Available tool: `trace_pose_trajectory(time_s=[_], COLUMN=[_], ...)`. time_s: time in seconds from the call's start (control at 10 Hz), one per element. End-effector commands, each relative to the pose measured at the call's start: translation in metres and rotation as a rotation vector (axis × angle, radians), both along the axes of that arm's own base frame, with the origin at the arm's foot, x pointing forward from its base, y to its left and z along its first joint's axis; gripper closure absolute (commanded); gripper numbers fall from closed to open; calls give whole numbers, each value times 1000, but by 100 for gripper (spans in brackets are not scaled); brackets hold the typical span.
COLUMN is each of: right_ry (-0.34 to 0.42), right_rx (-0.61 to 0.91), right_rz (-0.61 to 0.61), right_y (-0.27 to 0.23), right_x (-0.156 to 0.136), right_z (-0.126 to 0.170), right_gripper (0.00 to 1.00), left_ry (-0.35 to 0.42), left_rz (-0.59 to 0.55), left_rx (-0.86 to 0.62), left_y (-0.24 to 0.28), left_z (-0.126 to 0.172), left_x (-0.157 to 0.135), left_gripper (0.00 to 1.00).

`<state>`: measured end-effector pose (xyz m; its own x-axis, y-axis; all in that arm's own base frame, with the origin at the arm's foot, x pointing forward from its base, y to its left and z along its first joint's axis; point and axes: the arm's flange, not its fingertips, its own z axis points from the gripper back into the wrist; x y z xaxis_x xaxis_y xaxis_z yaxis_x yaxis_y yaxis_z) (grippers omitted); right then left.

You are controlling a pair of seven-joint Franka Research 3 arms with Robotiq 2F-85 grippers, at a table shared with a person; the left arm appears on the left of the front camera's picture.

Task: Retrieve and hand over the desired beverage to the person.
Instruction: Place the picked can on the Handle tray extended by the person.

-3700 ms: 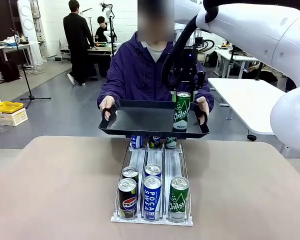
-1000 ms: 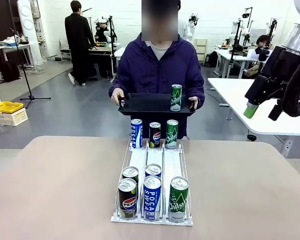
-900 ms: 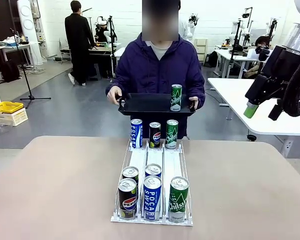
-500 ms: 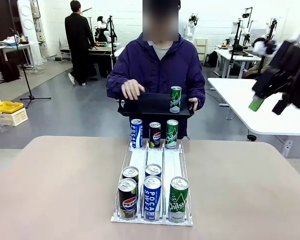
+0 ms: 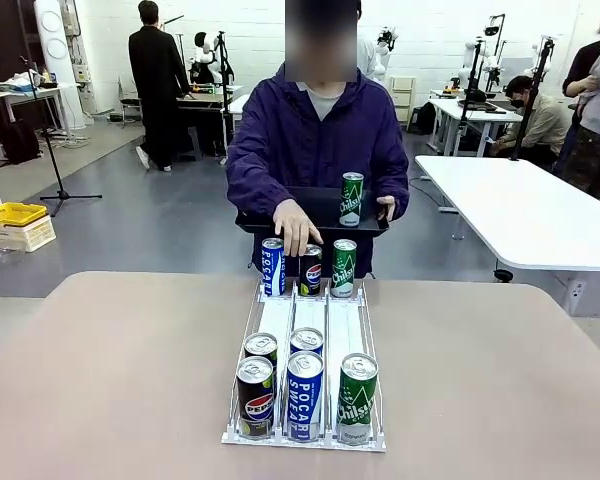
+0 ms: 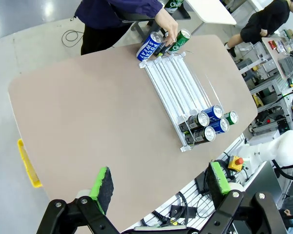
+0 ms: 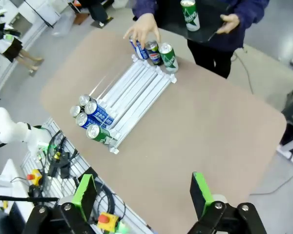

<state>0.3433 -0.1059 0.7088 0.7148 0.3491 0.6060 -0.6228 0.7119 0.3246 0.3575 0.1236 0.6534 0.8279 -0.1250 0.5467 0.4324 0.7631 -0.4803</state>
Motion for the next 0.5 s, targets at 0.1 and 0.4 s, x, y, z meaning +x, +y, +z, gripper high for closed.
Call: trace_pose_trajectory(time_s=[0.1,0.4], right_ry=[-13,-15], right_rx=[48,16], right_rz=[8,4], right_y=[-15,-13], right_x=[-14,-11], right_z=[6,8], right_gripper=[0,0], left_ry=[-9,-9], left_rz=[-16,-16], left_rx=[-5,-5], left_y=[1,1], left_z=[1,1], left_x=[0,0], left_gripper=[0,0])
